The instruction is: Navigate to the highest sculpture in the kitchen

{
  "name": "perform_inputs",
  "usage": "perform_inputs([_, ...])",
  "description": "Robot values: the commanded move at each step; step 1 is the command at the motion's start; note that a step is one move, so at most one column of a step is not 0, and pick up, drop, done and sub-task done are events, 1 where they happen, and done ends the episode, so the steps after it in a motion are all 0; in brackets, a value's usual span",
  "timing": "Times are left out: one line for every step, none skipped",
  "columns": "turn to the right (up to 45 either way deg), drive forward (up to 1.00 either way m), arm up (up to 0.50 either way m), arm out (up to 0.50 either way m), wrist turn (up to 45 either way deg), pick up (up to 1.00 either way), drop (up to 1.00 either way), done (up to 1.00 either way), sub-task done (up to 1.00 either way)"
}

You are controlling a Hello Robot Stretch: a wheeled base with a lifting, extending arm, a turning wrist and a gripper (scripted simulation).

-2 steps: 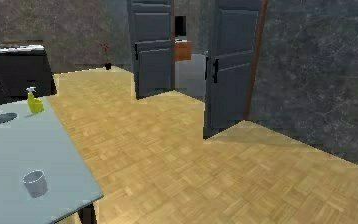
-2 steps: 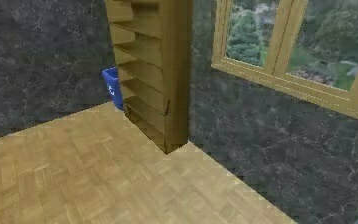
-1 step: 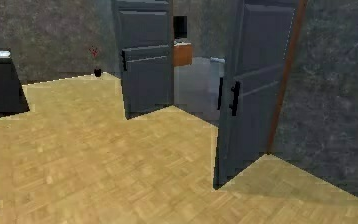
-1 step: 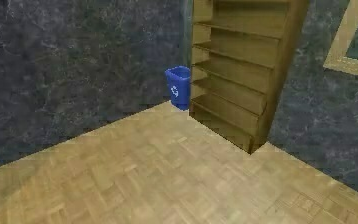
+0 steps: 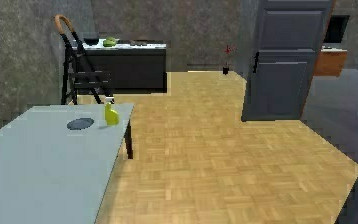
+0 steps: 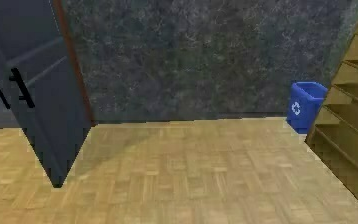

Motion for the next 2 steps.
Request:
perform_inputs([0.0, 1.0, 0.0, 0.0, 0.0, 0.0, 0.0, 0.0, 0.0])
perform_inputs([-3.0, 0.0, 0.0, 0.0, 0.0, 0.0, 0.0, 0.0, 0.0])
